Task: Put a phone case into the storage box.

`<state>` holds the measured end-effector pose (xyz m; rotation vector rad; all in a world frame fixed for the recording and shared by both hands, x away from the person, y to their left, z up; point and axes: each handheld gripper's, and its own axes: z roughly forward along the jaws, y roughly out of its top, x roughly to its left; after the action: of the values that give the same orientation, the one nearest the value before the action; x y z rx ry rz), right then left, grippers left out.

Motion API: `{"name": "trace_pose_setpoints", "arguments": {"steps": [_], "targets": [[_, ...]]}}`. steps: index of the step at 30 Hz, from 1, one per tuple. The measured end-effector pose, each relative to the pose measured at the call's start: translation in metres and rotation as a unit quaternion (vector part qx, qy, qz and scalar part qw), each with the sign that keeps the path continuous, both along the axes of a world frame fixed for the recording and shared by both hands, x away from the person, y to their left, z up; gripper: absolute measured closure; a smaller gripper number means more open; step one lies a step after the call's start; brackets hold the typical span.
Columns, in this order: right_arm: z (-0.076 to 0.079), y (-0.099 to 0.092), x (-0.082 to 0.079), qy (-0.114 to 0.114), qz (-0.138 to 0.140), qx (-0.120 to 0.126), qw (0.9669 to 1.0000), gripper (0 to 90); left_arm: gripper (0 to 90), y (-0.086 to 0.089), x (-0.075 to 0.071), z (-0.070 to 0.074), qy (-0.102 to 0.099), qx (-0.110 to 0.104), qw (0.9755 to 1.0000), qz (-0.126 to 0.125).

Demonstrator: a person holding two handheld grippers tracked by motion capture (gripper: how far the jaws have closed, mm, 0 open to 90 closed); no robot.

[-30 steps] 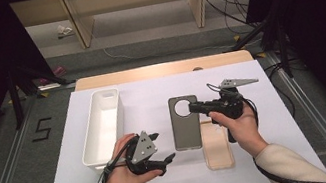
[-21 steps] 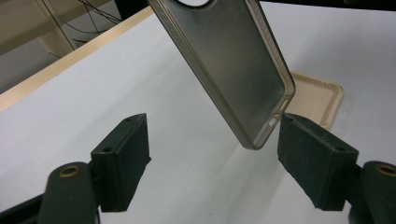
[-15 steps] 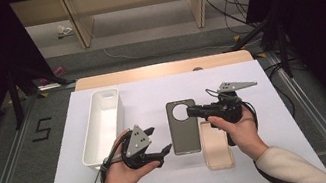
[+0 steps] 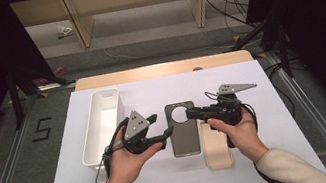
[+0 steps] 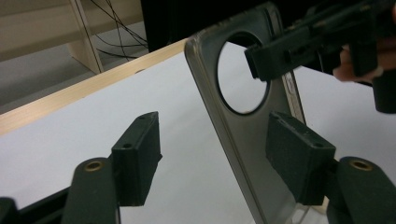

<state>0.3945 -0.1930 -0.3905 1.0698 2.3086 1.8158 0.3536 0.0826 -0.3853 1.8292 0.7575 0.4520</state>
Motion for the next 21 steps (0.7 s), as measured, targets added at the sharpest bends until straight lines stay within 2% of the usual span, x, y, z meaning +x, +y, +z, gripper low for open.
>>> {"name": "trace_pose_setpoints", "arguments": {"steps": [8,15,21], "targets": [[-0.001,0.001,0.000,0.001,-0.003,-0.002,1.0000,81.6,48.4,-0.005,0.006,0.009,-0.005,-0.015,0.9998,0.012],[-0.002,0.002,0.000,-0.001,-0.006,-0.005,1.0000,81.6,62.5,-0.011,0.008,0.011,0.003,-0.023,0.9993,0.029],[-0.002,0.002,0.000,-0.001,-0.007,-0.005,1.0000,81.6,70.9,-0.011,0.008,0.012,0.007,-0.031,0.9988,0.037]]}}
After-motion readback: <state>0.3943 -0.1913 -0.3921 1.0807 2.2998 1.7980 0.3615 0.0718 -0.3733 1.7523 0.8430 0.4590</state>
